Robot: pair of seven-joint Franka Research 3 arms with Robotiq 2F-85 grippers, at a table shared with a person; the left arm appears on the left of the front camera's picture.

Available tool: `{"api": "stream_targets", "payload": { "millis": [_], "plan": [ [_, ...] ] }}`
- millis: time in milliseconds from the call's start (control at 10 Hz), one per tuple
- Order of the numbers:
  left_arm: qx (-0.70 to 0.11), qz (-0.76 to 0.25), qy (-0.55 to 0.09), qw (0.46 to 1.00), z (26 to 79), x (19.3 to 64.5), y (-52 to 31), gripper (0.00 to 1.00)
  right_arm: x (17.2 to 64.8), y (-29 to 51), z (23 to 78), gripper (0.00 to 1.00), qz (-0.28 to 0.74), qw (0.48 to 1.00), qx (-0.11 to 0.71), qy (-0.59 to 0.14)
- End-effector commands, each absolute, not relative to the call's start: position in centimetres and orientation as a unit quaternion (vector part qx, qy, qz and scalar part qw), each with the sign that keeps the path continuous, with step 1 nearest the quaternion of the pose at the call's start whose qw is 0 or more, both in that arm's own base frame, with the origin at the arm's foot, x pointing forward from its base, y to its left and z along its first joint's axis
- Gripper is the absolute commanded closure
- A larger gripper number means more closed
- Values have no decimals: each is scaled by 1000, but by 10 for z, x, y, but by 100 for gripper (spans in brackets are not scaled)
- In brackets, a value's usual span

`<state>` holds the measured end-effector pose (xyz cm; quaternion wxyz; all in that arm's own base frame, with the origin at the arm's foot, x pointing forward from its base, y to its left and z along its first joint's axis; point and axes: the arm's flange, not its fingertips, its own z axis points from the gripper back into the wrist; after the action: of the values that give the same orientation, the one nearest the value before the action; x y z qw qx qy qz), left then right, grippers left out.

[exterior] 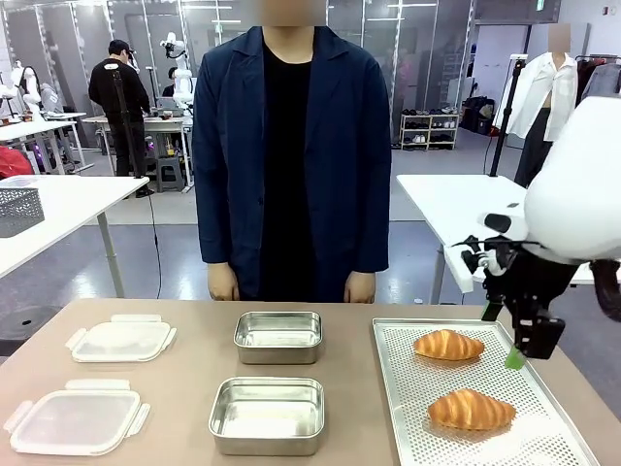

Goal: Place the bread into the airtight container.
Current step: Pick up a Butter Roll and place it into an empty Airtight Container.

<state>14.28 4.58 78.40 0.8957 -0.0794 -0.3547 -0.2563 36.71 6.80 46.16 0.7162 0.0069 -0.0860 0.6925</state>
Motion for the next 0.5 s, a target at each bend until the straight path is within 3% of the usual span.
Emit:
{"api": "stream_targets", "payload": {
  "millis": [0,400],
  "plan": [
    [-78,-265,-353,894,787,139,46,0,375,70,436,0,692,717,12,-83],
    [-78,-265,-353,894,787,139,46,0,392,84,380,0,679,730,-23,-74]
  ]
}}
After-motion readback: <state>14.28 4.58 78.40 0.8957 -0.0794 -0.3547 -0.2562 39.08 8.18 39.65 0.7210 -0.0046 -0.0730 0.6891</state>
